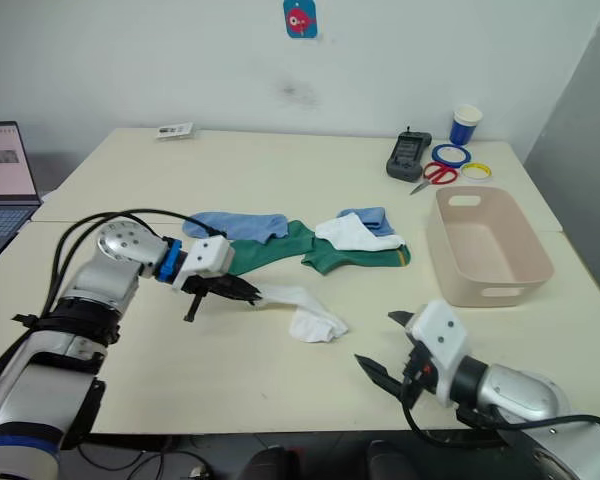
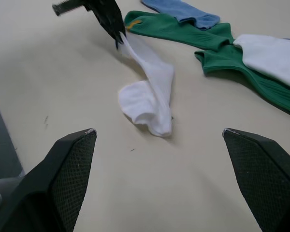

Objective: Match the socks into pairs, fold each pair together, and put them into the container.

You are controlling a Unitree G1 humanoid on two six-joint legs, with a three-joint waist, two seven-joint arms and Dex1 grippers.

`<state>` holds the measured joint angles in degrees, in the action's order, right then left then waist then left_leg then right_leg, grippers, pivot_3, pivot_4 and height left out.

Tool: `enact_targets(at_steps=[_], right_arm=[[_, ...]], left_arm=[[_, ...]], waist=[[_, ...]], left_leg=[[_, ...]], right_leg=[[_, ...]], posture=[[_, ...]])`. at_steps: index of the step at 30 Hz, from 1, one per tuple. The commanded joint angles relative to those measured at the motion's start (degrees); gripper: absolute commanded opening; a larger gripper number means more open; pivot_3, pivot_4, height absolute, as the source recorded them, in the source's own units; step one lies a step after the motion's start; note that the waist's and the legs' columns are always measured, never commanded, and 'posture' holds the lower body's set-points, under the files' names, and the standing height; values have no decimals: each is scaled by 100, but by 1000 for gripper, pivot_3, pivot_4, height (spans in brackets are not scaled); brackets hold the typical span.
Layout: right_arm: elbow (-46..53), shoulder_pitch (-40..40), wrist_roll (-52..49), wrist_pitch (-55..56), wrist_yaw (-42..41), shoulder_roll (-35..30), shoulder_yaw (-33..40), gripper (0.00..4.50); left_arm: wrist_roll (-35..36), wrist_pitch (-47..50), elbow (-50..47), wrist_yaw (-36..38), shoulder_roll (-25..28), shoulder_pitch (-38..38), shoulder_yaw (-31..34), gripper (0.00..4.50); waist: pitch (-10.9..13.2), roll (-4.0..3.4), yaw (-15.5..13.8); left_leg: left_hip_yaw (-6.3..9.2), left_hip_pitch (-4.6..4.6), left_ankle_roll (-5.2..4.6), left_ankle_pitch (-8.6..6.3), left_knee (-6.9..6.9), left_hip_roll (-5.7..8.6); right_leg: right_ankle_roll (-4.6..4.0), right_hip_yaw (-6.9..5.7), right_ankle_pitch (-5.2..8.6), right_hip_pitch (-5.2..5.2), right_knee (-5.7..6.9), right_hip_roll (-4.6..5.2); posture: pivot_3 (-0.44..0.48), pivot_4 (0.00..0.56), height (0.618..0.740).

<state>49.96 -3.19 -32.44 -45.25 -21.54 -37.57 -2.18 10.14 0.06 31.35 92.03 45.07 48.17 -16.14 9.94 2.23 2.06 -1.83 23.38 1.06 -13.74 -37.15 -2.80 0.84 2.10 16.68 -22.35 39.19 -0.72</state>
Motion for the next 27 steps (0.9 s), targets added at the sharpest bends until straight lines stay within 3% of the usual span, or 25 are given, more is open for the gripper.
enact_targets(at_steps=[1,7,15,20,27], right_arm=[[-548,392,643,209,333,295,-476,4500],[-1748,915,1361,685,412,1025,-1132,4500],[-3243,1770,1710,1152,202,1905,-1305,4500],[-3434,1831,1806,1187,-112,2045,-1540,4500],[-3352,1683,1922,1161,-201,2152,-1649,4500]], left_arm=[[460,1126,-567,47,298,138,-147,21],[523,1747,-621,47,244,306,-70,21],[430,1809,-601,47,162,281,31,21],[368,1805,-556,20,120,284,93,21],[306,1810,-493,6,123,281,148,21]], waist=[[0,0,-9],[0,0,-30],[0,0,-25],[1,-2,-27],[1,-2,-26]], left_leg=[[-1,-5,0,0,1,1],[1,-5,-1,0,-5,6],[-9,5,0,1,-15,6],[-1,60,0,1,-41,4],[1,69,-2,0,-77,3]], right_leg=[[-2,1,1,1,5,0],[-13,-2,8,-8,28,-7],[-15,13,9,-34,57,-7],[-33,5,8,-94,96,-10],[-31,5,16,-96,114,-16]], posture=[[0,150,732],[0,150,732],[0,150,732],[0,150,732],[0,150,732]])
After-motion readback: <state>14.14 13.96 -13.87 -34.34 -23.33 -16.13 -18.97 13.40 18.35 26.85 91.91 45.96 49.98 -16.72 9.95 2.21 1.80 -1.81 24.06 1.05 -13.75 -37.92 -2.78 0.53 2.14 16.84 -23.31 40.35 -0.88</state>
